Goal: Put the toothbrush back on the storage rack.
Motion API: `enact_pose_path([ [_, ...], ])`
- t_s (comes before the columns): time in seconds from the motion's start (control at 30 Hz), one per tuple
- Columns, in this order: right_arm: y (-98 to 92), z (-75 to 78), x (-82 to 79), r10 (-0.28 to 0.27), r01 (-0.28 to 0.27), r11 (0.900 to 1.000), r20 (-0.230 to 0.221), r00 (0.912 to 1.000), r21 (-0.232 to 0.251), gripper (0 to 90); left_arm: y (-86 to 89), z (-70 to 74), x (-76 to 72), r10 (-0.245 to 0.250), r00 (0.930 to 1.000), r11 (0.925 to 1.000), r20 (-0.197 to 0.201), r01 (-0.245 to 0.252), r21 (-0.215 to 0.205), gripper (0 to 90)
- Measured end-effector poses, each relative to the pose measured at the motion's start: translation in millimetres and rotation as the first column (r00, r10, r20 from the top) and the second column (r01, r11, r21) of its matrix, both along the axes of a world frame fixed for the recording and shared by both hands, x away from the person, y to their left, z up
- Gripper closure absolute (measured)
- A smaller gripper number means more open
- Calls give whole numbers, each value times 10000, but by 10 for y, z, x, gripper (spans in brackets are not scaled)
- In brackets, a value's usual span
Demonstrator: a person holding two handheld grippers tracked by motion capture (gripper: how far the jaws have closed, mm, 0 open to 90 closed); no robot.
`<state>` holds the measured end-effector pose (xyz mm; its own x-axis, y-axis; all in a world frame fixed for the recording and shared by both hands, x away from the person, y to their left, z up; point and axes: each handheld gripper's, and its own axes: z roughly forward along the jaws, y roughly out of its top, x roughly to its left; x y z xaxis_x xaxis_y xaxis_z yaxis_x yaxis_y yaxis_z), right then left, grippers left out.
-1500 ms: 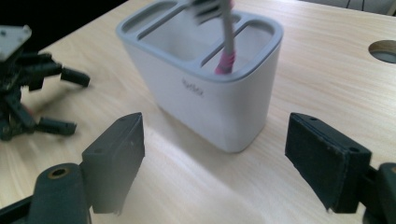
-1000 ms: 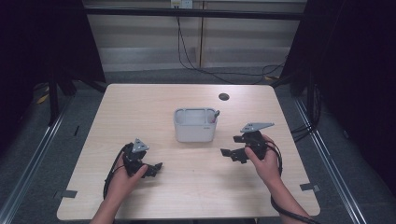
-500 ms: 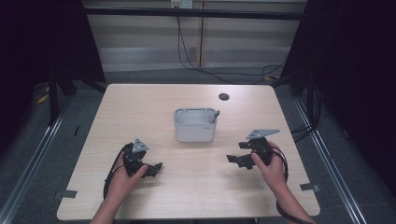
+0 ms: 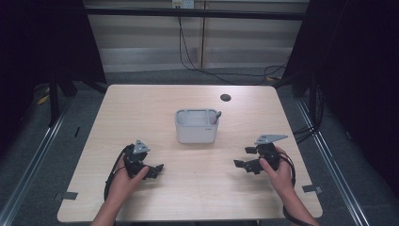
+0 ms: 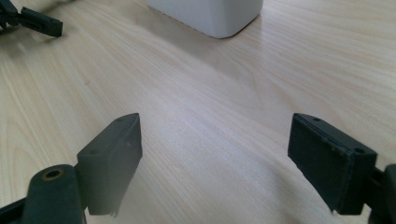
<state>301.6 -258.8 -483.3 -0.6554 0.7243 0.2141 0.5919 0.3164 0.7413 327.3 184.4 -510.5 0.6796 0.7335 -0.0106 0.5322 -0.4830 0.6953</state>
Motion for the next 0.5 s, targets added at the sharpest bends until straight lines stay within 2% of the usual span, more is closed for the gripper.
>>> enact_pose_path([
  [0.2, -24, -60, -16, 126, -131, 9993, -152, 9998, -342, 185, 0, 0, 0, -1, 10000, 10000, -3, 1, -3, 7],
  [0.5, -23, -162, -4, 103, -117, 9949, -141, 9998, -1005, 185, 0, 0, 0, 5, 10000, 10000, -6, -5, -4, 7],
])
